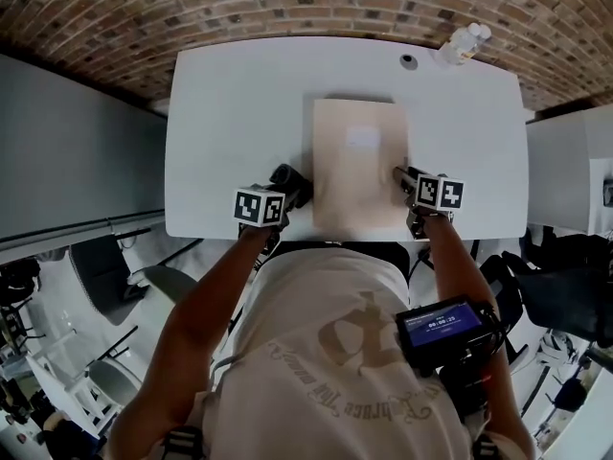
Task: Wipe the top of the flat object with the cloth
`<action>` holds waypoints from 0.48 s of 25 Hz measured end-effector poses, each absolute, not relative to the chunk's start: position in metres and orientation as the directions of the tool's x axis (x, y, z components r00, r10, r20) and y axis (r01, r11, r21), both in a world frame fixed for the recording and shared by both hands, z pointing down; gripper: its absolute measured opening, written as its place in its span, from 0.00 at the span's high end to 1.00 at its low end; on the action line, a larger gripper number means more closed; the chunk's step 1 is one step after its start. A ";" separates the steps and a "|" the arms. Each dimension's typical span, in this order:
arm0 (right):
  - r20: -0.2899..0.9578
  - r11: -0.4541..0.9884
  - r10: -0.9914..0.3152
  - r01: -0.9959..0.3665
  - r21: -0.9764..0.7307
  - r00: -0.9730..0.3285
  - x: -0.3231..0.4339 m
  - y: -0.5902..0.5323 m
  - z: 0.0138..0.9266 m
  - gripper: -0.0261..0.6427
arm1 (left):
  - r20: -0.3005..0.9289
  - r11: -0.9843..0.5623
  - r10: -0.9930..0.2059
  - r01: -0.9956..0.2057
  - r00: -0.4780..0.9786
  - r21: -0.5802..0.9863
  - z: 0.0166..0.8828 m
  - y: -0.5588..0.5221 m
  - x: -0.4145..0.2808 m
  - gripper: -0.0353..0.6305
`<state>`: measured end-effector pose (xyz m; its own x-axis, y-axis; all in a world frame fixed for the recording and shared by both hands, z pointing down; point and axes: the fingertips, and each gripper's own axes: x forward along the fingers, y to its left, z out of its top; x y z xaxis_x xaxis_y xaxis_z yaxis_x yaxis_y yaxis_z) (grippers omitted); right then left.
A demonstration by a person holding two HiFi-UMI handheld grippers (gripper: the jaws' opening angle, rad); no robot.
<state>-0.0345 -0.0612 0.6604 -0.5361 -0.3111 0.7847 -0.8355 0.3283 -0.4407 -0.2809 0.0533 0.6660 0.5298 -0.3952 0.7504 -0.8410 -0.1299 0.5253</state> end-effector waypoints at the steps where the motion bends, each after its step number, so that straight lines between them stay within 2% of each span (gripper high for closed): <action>1: 0.785 0.330 -0.310 -0.835 -0.440 -0.536 -0.035 -0.061 0.660 0.67 | 0.746 -0.127 -0.396 -0.836 0.536 0.534 0.665 0.058 -0.280 0.79; 12: 0.776 0.336 -0.312 -0.828 -0.450 -0.548 -0.036 -0.061 0.660 0.67 | 0.741 -0.139 -0.346 -0.813 0.575 0.566 0.664 0.104 -0.269 0.79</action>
